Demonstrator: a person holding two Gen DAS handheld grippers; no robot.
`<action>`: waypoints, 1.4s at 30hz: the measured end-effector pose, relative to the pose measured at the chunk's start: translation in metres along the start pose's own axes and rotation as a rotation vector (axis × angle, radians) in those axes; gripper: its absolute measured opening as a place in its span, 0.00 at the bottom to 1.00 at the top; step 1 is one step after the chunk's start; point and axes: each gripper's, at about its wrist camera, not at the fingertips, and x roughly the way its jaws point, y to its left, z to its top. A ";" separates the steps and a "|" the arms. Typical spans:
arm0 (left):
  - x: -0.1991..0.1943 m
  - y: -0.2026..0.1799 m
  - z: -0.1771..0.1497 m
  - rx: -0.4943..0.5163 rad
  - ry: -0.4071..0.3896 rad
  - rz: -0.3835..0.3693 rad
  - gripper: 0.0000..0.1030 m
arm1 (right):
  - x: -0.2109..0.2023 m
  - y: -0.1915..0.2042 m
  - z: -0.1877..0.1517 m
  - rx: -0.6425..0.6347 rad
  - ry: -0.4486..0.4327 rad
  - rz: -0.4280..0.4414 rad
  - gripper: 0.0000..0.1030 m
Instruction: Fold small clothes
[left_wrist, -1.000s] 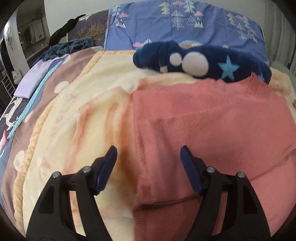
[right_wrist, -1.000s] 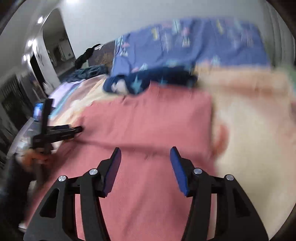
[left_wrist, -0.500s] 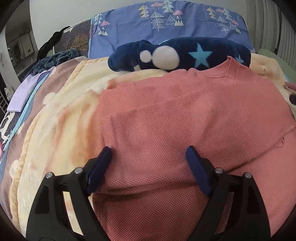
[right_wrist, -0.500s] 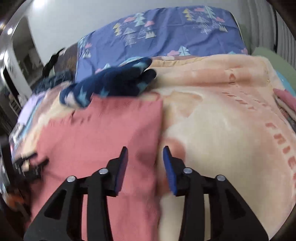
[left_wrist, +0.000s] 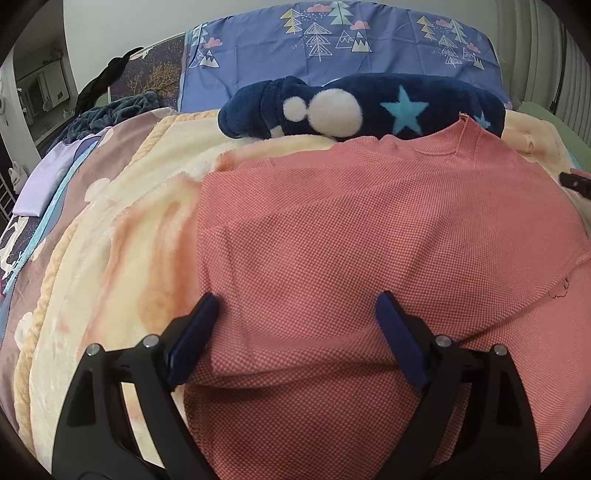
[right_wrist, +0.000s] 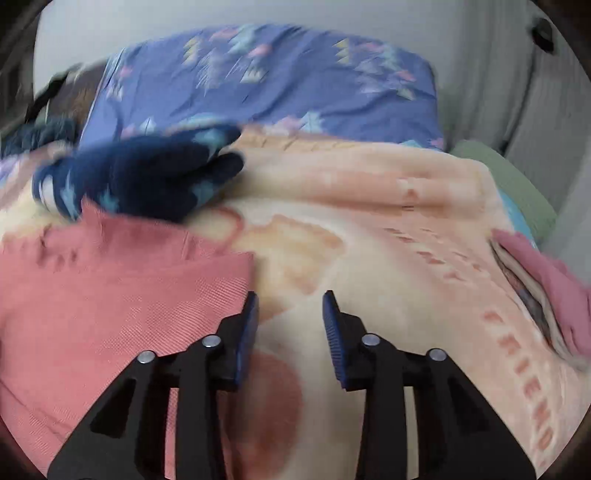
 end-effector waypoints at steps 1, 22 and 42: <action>0.000 0.001 0.000 -0.003 0.001 -0.003 0.86 | -0.013 0.000 -0.004 0.013 -0.004 0.100 0.34; 0.004 0.003 0.001 -0.026 0.004 -0.021 0.87 | -0.006 0.041 -0.018 0.004 0.139 0.351 0.08; -0.036 0.023 -0.018 -0.082 -0.024 -0.082 0.87 | -0.065 0.013 -0.080 -0.056 0.135 0.185 0.18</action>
